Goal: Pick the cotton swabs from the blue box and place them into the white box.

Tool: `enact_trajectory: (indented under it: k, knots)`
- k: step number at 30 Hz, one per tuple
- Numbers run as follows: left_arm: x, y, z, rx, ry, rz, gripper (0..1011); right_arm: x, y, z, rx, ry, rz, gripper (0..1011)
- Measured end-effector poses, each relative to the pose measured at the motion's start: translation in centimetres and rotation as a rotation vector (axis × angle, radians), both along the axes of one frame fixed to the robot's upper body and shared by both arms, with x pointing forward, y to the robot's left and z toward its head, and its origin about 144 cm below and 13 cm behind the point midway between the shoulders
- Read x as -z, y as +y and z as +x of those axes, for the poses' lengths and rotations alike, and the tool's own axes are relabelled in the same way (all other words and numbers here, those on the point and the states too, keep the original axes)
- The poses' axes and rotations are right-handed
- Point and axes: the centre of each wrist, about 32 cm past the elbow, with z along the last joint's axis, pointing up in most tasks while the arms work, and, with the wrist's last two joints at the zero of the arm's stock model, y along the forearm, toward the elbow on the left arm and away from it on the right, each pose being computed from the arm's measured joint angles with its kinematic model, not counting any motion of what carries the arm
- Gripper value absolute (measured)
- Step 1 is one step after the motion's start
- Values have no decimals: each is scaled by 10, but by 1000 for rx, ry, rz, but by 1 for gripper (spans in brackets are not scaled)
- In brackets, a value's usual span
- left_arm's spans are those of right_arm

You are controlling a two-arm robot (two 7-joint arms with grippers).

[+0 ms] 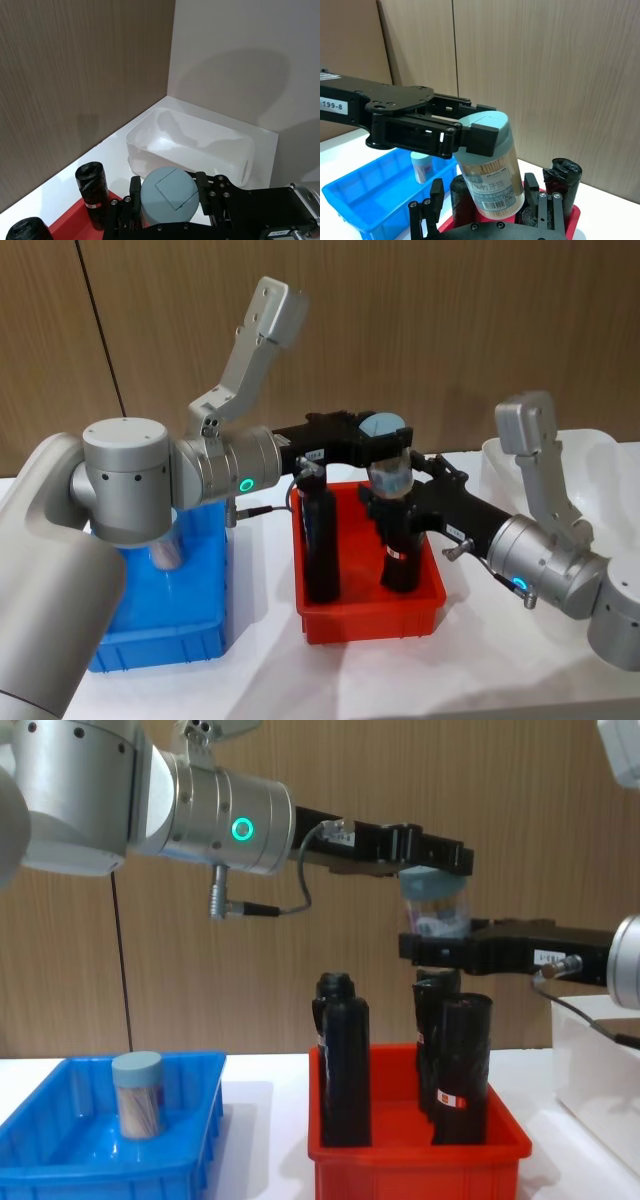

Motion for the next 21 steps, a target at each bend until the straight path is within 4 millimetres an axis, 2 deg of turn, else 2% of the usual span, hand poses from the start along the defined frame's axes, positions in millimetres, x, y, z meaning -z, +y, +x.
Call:
enact_trajectory:
  k: [21]
  knots:
    - [0, 0, 0, 0, 0, 0, 670, 0, 4, 3, -28, 2, -16, 1002]
